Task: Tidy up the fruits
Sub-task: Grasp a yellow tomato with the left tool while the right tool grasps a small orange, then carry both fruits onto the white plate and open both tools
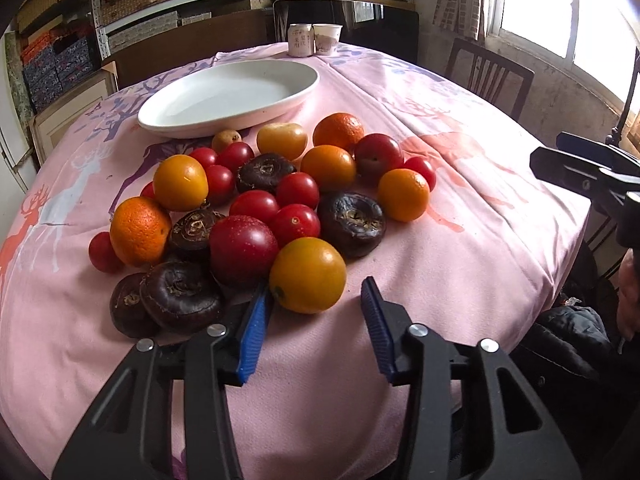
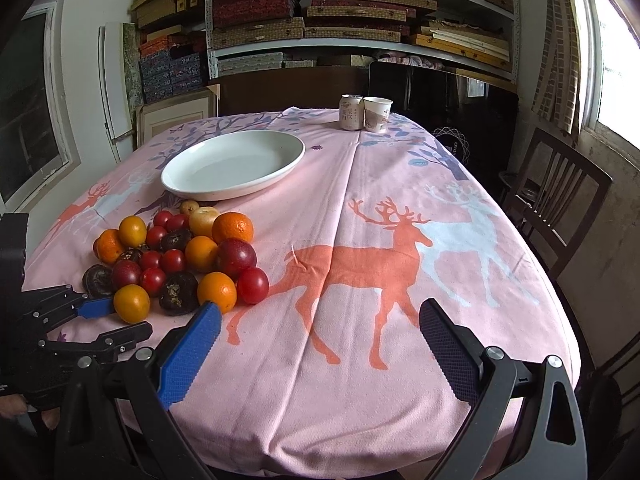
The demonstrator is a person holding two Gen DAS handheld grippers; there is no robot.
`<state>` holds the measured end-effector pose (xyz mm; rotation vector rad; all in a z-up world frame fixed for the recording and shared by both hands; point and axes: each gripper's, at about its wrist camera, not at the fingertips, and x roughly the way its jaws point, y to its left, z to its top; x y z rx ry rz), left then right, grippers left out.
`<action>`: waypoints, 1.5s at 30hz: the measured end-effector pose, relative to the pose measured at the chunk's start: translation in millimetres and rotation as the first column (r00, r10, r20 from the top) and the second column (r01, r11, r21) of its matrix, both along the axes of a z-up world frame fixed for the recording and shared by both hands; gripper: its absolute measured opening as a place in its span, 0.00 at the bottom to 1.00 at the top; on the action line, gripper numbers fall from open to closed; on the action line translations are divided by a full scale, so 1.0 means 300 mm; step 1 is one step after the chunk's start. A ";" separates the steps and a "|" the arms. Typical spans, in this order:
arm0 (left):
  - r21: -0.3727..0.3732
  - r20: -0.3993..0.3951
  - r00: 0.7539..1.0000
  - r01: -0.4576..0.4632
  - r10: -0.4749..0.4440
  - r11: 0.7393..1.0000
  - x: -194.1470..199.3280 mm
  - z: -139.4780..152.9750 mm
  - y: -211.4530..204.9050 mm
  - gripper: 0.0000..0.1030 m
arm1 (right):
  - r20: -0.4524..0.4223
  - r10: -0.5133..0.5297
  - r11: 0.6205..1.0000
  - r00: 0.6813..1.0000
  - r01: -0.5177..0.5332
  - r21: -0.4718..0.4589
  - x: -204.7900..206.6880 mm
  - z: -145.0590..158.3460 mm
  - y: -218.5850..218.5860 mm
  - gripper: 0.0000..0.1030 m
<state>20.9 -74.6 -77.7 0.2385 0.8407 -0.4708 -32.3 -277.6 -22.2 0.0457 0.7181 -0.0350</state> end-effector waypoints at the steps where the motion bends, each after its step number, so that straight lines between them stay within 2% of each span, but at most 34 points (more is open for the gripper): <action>1: -0.012 0.007 1.000 0.001 -0.001 1.000 -0.004 0.007 0.004 0.34 | -0.003 0.009 1.000 1.000 -0.009 -0.001 0.001 -0.006 0.002 0.97; 3: -0.052 0.012 1.000 0.015 -0.014 0.999 -0.011 0.020 0.016 0.34 | -0.008 0.037 0.999 0.999 -0.037 0.000 0.005 -0.018 0.013 0.97; 6: -0.062 0.051 0.999 0.003 0.000 0.998 -0.031 0.052 0.034 0.34 | -0.017 0.087 0.996 0.996 -0.088 -0.009 0.015 -0.039 0.048 0.96; 10: -0.077 0.085 0.996 -0.017 0.023 0.997 -0.052 0.092 0.072 0.34 | -0.051 0.223 0.974 0.973 -0.221 0.050 0.056 -0.087 0.113 0.77; 12: -0.083 0.088 0.996 -0.024 0.031 0.996 -0.058 0.104 0.088 0.34 | -0.067 0.268 0.959 0.961 -0.261 0.108 0.088 -0.114 0.135 0.72; 15: -0.084 0.086 0.995 -0.034 0.042 0.996 -0.066 0.105 0.108 0.34 | -0.091 0.294 0.939 0.951 -0.270 0.211 0.143 -0.154 0.134 0.60; 17: -0.083 0.082 0.996 -0.038 0.045 0.996 -0.071 0.097 0.117 0.34 | -0.103 0.308 0.923 0.946 -0.271 0.274 0.168 -0.176 0.129 0.49; 22: -0.090 0.067 0.996 -0.047 0.053 0.995 -0.067 0.078 0.138 0.34 | -0.091 0.302 0.919 0.949 -0.265 0.292 0.199 -0.184 0.142 0.37; 30: -0.096 0.063 0.996 -0.052 0.059 0.994 -0.063 0.063 0.146 0.34 | -0.078 0.278 0.933 0.957 -0.249 0.261 0.226 -0.178 0.156 0.37; 36: -0.110 0.084 0.994 -0.058 0.068 0.992 -0.062 0.085 0.155 0.34 | -0.045 0.279 0.927 0.959 -0.256 0.273 0.209 -0.164 0.144 0.35; 41: -0.127 0.108 0.992 -0.049 0.063 0.991 -0.004 0.156 0.160 0.34 | 0.031 0.322 0.893 0.946 -0.315 0.320 0.231 -0.043 0.128 0.35; 45: -0.167 0.149 0.985 -0.060 0.085 0.984 0.139 0.243 0.162 0.34 | 0.059 0.304 0.890 0.951 -0.306 0.338 0.381 0.065 0.102 0.35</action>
